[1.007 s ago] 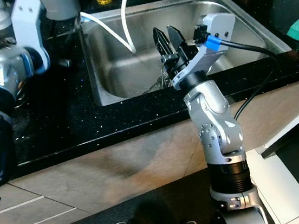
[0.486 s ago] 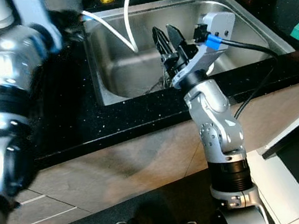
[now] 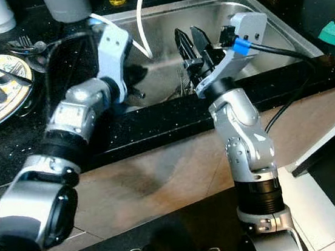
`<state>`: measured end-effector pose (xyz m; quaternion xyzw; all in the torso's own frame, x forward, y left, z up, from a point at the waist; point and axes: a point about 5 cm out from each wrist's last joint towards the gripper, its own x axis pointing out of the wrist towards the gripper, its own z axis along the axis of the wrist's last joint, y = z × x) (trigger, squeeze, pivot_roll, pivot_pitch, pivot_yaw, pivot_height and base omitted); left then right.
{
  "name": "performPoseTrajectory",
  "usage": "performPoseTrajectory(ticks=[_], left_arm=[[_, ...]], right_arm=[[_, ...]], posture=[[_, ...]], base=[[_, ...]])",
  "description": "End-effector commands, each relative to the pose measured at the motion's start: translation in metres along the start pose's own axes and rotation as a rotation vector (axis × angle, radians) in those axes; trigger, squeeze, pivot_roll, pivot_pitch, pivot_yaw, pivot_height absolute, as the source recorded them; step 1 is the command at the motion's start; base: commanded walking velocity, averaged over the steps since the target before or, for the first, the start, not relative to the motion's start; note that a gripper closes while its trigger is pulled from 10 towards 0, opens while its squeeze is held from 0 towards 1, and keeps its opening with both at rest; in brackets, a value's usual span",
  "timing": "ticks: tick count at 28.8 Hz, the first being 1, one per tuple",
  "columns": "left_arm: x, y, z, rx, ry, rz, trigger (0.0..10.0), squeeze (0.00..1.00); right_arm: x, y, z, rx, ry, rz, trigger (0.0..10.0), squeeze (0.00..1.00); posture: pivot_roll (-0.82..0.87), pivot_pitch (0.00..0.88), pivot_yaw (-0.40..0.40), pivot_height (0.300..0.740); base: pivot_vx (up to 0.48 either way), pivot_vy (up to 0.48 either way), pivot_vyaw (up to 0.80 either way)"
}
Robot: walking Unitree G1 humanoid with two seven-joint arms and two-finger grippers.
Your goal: Kitchen organization
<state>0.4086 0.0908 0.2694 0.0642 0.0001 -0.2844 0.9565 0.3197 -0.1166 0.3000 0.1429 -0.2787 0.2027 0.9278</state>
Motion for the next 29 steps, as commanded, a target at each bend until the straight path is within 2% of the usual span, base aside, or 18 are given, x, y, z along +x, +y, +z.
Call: performPoseTrajectory(ticks=[1,2,3,4,6,8,11,13,14,16,17,19,20,21,24,25,27,29], left_arm=[[-0.008,0.002,0.023,-0.060,-0.190,-0.003,10.0,0.81],[-0.008,0.002,0.023,-0.060,-0.190,-0.003,10.0,0.81],[-0.013,0.006,0.034,-0.070,-0.272,0.007,10.0,0.81],[-0.020,0.011,0.046,-0.088,-0.350,0.030,10.0,0.00],[-0.036,0.018,0.059,-0.087,-0.425,0.066,10.0,0.00],[-0.036,0.018,0.059,-0.087,-0.425,0.066,10.0,0.00],[-0.052,0.014,0.061,-0.050,-0.426,0.057,10.0,0.00],[-0.067,0.003,0.052,0.011,-0.350,0.020,10.0,0.00],[-0.073,-0.003,0.044,0.005,-0.285,-0.003,10.0,0.00],[-0.077,-0.007,0.038,-0.007,-0.243,-0.019,10.0,0.00],[-0.077,-0.007,0.038,-0.007,-0.243,-0.019,10.0,0.00],[-0.085,-0.018,0.013,-0.022,-0.091,-0.004,10.0,0.00],[-0.085,-0.018,0.013,-0.022,-0.091,-0.004,10.0,0.00],[-0.094,-0.017,0.004,-0.014,-0.047,0.046,10.0,0.00],[-0.110,0.007,0.001,0.002,-0.027,0.229,10.0,0.00],[-0.110,0.007,0.001,0.002,-0.027,0.229,10.0,0.00],[-0.117,0.042,0.001,-0.022,-0.006,0.431,10.0,0.00],[-0.120,0.064,0.000,-0.056,0.024,0.569,10.0,0.00]], right_arm=[[-0.003,-0.002,0.001,-0.011,-0.011,-0.001,10.0,0.00],[-0.003,-0.002,0.001,-0.011,-0.011,-0.001,10.0,0.00],[-0.002,-0.002,0.000,-0.011,-0.011,0.003,10.0,0.00],[-0.002,-0.002,0.000,-0.012,-0.011,0.006,10.0,0.00],[-0.003,-0.002,0.000,-0.015,-0.012,0.006,10.0,0.00],[-0.003,-0.002,0.000,-0.015,-0.012,0.006,10.0,0.00],[-0.005,-0.002,-0.001,-0.020,-0.010,0.000,10.0,0.00],[-0.009,-0.004,-0.002,-0.032,-0.008,-0.019,10.0,0.00],[-0.012,-0.004,-0.002,-0.046,-0.009,-0.033,10.0,0.00],[-0.013,-0.005,-0.002,-0.055,-0.011,-0.041,10.0,0.00],[-0.013,-0.005,-0.002,-0.055,-0.011,-0.041,10.0,0.00],[-0.018,-0.003,-0.002,-0.115,-0.010,-0.045,10.0,0.00],[-0.018,-0.003,-0.002,-0.115,-0.010,-0.045,10.0,0.00],[-0.020,-0.002,-0.001,-0.128,-0.011,-0.046,10.0,0.00],[-0.022,-0.003,0.000,-0.128,-0.011,-0.051,10.0,0.00],[-0.022,-0.003,0.000,-0.128,-0.011,-0.051,10.0,0.00],[-0.020,-0.005,-0.001,-0.119,-0.012,-0.054,10.0,0.00],[-0.017,-0.007,0.001,-0.118,-0.017,-0.056,10.0,0.00]], posture=[[0.13,0.156,-0.014,0.740],[0.13,0.156,-0.014,0.740],[0.13,0.154,-0.014,0.740],[0.13,0.147,-0.014,0.740],[0.14,0.139,-0.014,0.740],[0.14,0.139,-0.014,0.740],[0.14,0.132,-0.015,0.740],[0.15,0.125,-0.012,0.740],[0.15,0.123,-0.010,0.740],[0.15,0.121,-0.008,0.740],[0.15,0.121,-0.008,0.740],[0.19,0.115,-0.008,0.740],[0.19,0.115,-0.008,0.740],[0.19,0.117,-0.011,0.740],[0.19,0.112,-0.022,0.740],[0.19,0.112,-0.022,0.740],[0.20,0.107,-0.030,0.740],[0.20,0.107,-0.032,0.740]], base=[[0.000,0.000,0.00],[0.000,0.000,0.00],[0.000,0.000,0.00],[0.000,0.000,0.00],[0.000,0.000,0.00],[0.000,0.000,0.00],[0.000,0.000,0.00],[0.000,0.000,0.00],[0.000,0.000,0.00],[0.000,0.000,0.00],[0.000,0.000,0.00],[0.000,0.000,0.00],[0.000,0.000,0.00],[0.000,0.000,0.00],[0.000,0.000,0.00],[0.000,0.000,0.00],[0.000,0.000,0.00],[0.000,0.000,0.00]])
